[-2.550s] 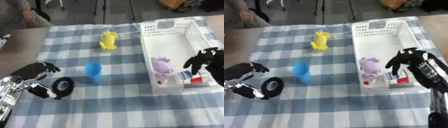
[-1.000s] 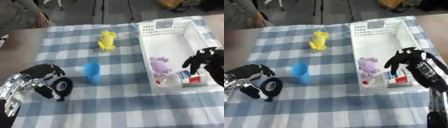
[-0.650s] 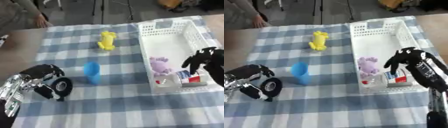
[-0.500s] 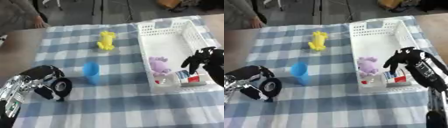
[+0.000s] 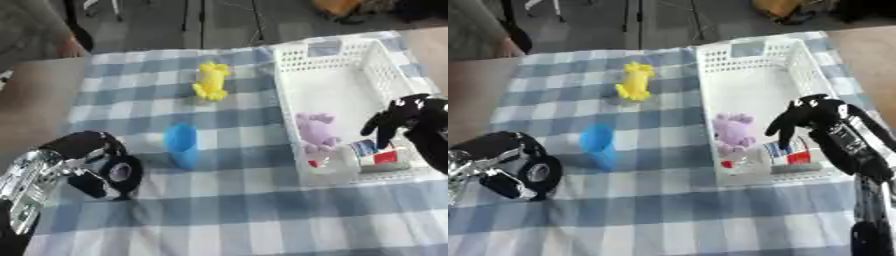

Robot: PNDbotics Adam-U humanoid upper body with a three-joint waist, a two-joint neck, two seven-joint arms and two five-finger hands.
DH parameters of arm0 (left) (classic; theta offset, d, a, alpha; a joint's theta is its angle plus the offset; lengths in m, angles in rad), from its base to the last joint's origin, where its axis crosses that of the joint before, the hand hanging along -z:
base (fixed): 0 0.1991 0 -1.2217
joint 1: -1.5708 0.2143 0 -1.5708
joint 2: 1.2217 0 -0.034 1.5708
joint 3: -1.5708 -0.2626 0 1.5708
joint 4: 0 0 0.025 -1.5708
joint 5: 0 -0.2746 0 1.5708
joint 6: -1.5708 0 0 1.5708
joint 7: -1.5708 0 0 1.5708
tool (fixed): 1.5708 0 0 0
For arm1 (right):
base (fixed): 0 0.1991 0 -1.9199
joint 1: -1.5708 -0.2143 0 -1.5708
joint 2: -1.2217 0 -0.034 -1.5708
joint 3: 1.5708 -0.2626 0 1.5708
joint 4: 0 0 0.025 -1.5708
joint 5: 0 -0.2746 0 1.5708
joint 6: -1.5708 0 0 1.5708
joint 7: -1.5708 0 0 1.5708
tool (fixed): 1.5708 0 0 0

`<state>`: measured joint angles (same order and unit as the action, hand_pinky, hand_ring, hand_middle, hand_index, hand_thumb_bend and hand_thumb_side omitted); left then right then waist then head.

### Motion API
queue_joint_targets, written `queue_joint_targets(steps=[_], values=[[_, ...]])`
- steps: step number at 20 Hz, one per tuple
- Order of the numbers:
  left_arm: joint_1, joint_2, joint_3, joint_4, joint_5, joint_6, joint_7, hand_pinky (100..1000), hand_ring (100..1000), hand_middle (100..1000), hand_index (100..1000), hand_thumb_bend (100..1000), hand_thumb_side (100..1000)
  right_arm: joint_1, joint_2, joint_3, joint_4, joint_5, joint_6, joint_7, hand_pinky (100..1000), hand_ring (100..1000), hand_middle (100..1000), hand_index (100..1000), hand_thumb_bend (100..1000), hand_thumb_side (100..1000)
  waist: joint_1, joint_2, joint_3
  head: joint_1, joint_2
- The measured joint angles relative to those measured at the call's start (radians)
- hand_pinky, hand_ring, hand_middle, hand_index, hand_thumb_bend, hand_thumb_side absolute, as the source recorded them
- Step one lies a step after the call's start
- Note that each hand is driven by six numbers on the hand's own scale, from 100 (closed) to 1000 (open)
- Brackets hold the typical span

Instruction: Pick up objects on the table and place them in the box.

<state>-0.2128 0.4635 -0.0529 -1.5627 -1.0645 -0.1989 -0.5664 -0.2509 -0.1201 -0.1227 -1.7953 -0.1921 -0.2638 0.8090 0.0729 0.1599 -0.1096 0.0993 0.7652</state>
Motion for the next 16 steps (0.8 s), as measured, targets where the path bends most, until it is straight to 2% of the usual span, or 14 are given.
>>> queue_joint_targets(steps=[1,3,10,16], values=[[-0.001,0.000,0.000,0.001,0.000,-0.002,-0.002,767,666,519,674,442,427,0.000,0.000,0.000,0.000,0.000,0.000,0.000,576,409,423,607,100,848,0.000,0.000,0.000,-0.001,0.000],[-0.003,0.000,0.000,0.002,0.001,-0.007,-0.009,759,652,500,645,410,419,0.000,0.000,0.000,0.000,0.000,0.000,0.000,576,409,424,607,100,848,0.000,0.000,0.000,-0.002,0.000],[-0.008,0.004,0.015,-0.007,0.054,-0.043,-0.111,733,630,474,611,413,418,0.000,0.000,0.000,0.000,0.000,0.000,0.000,576,409,423,607,100,848,0.000,0.000,-0.001,-0.009,0.000],[-0.023,0.030,0.050,-0.051,0.096,-0.043,-0.179,733,624,471,591,419,424,0.002,0.000,0.000,0.000,0.000,0.000,0.000,575,409,423,607,100,847,0.000,0.000,0.000,-0.020,0.000]])
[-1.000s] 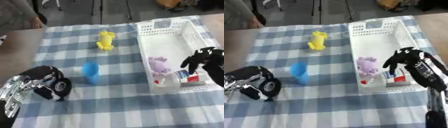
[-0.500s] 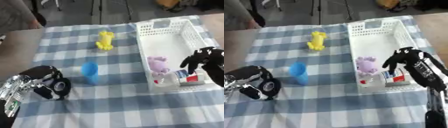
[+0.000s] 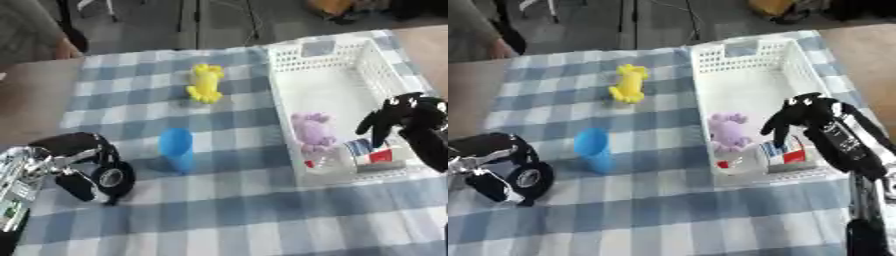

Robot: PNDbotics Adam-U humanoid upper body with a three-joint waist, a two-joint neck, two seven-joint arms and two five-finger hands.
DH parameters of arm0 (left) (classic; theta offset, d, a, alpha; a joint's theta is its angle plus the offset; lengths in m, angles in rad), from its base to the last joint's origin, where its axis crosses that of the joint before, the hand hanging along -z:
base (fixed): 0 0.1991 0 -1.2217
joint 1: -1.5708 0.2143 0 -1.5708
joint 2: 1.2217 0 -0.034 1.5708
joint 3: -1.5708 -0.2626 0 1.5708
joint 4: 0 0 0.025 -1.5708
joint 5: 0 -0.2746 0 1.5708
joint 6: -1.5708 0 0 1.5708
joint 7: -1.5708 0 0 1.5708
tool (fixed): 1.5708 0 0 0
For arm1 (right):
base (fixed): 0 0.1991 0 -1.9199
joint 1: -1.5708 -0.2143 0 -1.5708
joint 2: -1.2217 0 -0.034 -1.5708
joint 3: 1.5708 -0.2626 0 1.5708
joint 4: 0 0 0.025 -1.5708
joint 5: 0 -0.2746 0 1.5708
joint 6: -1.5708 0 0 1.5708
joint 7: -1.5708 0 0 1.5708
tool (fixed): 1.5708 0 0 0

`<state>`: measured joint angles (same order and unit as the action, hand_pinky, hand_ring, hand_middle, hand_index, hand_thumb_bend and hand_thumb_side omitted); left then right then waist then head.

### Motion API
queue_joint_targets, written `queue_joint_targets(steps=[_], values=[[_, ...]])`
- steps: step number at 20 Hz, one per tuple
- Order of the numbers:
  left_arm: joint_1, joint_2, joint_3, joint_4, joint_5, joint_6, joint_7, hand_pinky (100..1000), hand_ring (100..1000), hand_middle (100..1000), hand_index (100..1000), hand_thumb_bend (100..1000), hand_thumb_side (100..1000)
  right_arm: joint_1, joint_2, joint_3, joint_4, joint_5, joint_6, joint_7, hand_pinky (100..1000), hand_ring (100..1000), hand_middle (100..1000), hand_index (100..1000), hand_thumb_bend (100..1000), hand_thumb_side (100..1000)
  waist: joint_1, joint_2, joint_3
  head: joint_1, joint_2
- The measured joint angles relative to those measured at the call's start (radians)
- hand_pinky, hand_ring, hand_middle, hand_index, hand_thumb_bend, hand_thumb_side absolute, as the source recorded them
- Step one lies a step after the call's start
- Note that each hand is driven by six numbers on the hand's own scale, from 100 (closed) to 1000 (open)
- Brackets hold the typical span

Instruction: Pick up objects on the table and place them in the box.

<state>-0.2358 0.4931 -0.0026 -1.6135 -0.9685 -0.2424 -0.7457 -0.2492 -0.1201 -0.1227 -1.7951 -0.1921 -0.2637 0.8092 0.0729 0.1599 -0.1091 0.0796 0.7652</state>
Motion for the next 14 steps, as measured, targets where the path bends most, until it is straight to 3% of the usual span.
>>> queue_joint_targets(steps=[8,14], values=[[-0.046,0.008,0.031,-0.060,0.001,0.027,0.011,728,623,470,593,453,436,0.002,0.000,0.000,0.005,0.000,0.000,0.000,575,409,423,607,100,848,0.000,0.000,0.001,-0.006,0.000],[-0.149,0.007,0.017,-0.089,0.009,0.029,0.033,716,620,469,602,473,450,0.003,0.000,0.000,0.005,0.000,0.000,0.000,575,409,423,607,100,848,0.000,0.000,-0.002,-0.005,0.000]])
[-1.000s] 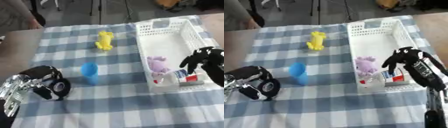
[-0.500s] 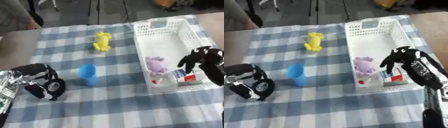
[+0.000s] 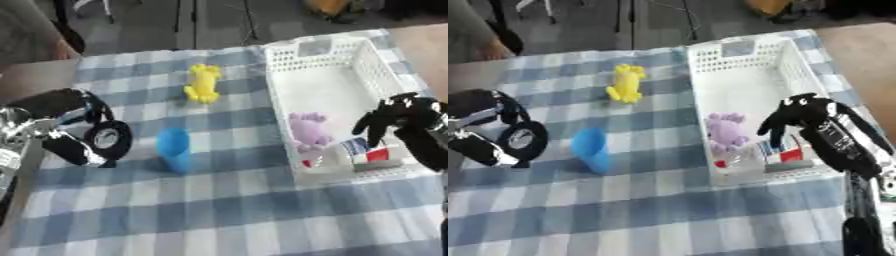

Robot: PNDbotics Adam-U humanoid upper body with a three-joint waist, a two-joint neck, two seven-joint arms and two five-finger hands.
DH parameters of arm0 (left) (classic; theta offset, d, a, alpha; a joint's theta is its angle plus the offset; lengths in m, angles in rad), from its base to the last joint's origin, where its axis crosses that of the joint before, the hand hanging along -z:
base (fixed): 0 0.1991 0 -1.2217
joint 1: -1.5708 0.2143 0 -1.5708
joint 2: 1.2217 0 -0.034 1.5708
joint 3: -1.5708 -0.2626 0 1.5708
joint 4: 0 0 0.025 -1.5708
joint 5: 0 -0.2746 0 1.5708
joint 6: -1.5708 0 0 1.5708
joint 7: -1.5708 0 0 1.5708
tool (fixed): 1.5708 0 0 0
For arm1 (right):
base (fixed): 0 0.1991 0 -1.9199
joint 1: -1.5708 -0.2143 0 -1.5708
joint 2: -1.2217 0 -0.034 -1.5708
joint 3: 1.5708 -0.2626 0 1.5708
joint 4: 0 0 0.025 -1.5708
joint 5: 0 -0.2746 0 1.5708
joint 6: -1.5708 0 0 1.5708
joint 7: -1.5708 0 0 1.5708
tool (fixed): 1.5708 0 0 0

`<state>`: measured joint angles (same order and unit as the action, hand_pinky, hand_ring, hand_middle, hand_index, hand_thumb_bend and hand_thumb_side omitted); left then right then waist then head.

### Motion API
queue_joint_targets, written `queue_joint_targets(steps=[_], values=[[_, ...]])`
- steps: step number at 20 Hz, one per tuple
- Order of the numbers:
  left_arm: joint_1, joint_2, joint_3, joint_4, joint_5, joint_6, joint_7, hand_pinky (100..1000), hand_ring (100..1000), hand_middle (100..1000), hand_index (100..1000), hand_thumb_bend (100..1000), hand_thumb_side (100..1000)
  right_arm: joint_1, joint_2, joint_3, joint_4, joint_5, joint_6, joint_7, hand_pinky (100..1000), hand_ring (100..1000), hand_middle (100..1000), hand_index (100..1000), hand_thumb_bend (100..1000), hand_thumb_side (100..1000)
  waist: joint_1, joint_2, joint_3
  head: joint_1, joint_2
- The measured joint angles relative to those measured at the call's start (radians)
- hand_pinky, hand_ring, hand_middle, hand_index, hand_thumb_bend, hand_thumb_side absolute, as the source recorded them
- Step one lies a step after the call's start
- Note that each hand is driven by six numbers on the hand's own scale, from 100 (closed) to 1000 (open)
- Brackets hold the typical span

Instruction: Pick up objects on the table and place them in the box.

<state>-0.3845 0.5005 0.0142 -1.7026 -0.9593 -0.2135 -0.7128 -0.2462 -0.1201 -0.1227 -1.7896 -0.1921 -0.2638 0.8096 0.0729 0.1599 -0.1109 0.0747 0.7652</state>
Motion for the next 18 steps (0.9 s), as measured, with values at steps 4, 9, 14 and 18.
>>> queue_joint_targets(steps=[4,9,14,18], values=[[-0.070,-0.009,-0.020,-0.006,0.005,0.005,0.028,701,612,465,604,490,458,0.000,0.000,0.000,0.000,0.000,-0.001,0.001,575,409,423,607,100,848,0.000,0.000,-0.004,0.000,0.000],[-0.156,-0.040,-0.053,0.010,0.030,0.019,0.091,676,610,461,607,501,460,0.001,0.000,0.001,0.000,0.000,-0.001,0.004,575,408,423,607,100,849,0.000,0.000,-0.009,-0.002,0.000],[-0.249,-0.077,-0.103,0.066,0.082,0.026,0.181,635,594,438,599,508,468,0.001,0.000,0.007,0.001,0.000,0.000,0.009,574,408,423,607,100,849,0.000,0.000,-0.016,-0.008,-0.001],[-0.302,-0.113,-0.134,0.125,0.118,0.038,0.259,601,578,416,590,535,463,0.001,0.001,0.011,0.004,0.000,0.000,0.011,574,408,423,607,100,847,0.000,0.000,-0.021,-0.007,-0.001]])
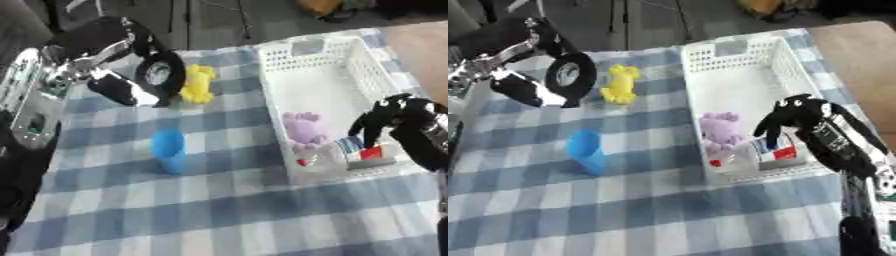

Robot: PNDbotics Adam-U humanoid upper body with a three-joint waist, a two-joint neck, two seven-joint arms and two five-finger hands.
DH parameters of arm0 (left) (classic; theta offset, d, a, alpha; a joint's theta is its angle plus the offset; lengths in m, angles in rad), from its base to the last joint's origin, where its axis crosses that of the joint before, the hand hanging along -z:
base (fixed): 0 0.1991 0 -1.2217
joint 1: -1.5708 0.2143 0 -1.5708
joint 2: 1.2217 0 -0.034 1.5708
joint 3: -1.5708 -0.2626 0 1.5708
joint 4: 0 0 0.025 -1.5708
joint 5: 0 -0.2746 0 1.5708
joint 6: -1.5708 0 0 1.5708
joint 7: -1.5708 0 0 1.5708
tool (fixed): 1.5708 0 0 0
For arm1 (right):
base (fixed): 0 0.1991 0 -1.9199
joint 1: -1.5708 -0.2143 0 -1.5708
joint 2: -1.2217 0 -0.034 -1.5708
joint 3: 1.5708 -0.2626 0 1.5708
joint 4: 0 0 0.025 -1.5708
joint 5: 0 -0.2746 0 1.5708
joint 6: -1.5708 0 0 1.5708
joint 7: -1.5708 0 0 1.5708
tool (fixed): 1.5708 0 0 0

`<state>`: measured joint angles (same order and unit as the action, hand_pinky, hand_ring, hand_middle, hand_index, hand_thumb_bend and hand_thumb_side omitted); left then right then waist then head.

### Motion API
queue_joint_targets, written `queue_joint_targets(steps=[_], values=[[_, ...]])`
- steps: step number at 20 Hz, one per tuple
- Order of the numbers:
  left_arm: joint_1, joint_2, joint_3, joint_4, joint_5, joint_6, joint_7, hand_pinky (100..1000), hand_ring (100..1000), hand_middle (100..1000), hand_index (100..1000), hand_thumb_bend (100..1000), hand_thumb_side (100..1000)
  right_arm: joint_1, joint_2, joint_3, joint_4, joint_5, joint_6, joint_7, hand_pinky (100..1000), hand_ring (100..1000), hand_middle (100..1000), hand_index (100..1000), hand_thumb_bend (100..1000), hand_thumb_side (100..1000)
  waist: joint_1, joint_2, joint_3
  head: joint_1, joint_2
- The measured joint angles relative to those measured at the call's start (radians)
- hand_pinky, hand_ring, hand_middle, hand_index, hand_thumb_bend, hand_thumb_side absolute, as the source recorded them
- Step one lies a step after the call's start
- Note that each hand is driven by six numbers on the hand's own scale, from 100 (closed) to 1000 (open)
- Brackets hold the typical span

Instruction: Pick up objects on the table and place them in the box.

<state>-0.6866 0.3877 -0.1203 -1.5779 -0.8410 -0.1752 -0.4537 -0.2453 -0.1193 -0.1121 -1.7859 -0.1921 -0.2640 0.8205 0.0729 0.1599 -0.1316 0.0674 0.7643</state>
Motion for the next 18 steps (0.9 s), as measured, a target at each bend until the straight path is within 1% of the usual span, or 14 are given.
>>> queue_joint_targets(steps=[5,10,11,12,15,16,17,18], values=[[-0.075,-0.067,-0.038,0.098,0.042,-0.006,0.096,591,573,412,591,527,456,0.000,0.004,0.008,0.002,0.000,0.002,0.007,574,409,423,607,100,846,0.000,0.000,-0.021,0.013,-0.001],[-0.121,-0.116,-0.061,0.188,0.057,-0.043,0.177,576,564,407,583,535,444,-0.001,0.010,0.015,0.002,-0.003,0.005,0.012,574,408,421,606,100,845,0.000,0.000,-0.034,0.027,-0.001],[-0.135,-0.128,-0.065,0.207,0.061,-0.054,0.201,574,563,407,584,544,447,-0.001,0.010,0.015,0.002,-0.004,0.005,0.014,574,408,420,606,100,845,0.000,0.000,-0.039,0.030,-0.001],[-0.144,-0.139,-0.068,0.226,0.066,-0.066,0.226,569,557,411,590,602,478,-0.001,0.010,0.017,0.002,-0.004,0.005,0.015,574,408,419,606,100,845,0.000,0.000,-0.041,0.032,-0.001],[-0.160,-0.158,-0.075,0.283,0.072,-0.104,0.295,571,558,412,591,621,481,-0.001,0.011,0.021,0.002,-0.005,0.006,0.019,574,408,419,606,100,845,0.000,0.000,-0.047,0.034,-0.001],[-0.164,-0.162,-0.077,0.299,0.072,-0.116,0.313,562,554,408,587,662,502,-0.001,0.011,0.021,0.002,-0.005,0.006,0.019,574,408,417,606,100,845,0.000,0.000,-0.047,0.034,-0.001],[-0.167,-0.165,-0.077,0.314,0.072,-0.127,0.328,562,554,408,587,662,502,-0.002,0.012,0.021,0.002,-0.006,0.007,0.020,574,408,417,606,100,845,0.000,0.000,-0.049,0.034,-0.001],[-0.167,-0.169,-0.077,0.327,0.073,-0.136,0.343,561,554,408,585,683,507,-0.002,0.015,0.022,0.002,-0.008,0.008,0.021,574,408,416,605,100,844,0.000,0.000,-0.054,0.033,-0.001]])
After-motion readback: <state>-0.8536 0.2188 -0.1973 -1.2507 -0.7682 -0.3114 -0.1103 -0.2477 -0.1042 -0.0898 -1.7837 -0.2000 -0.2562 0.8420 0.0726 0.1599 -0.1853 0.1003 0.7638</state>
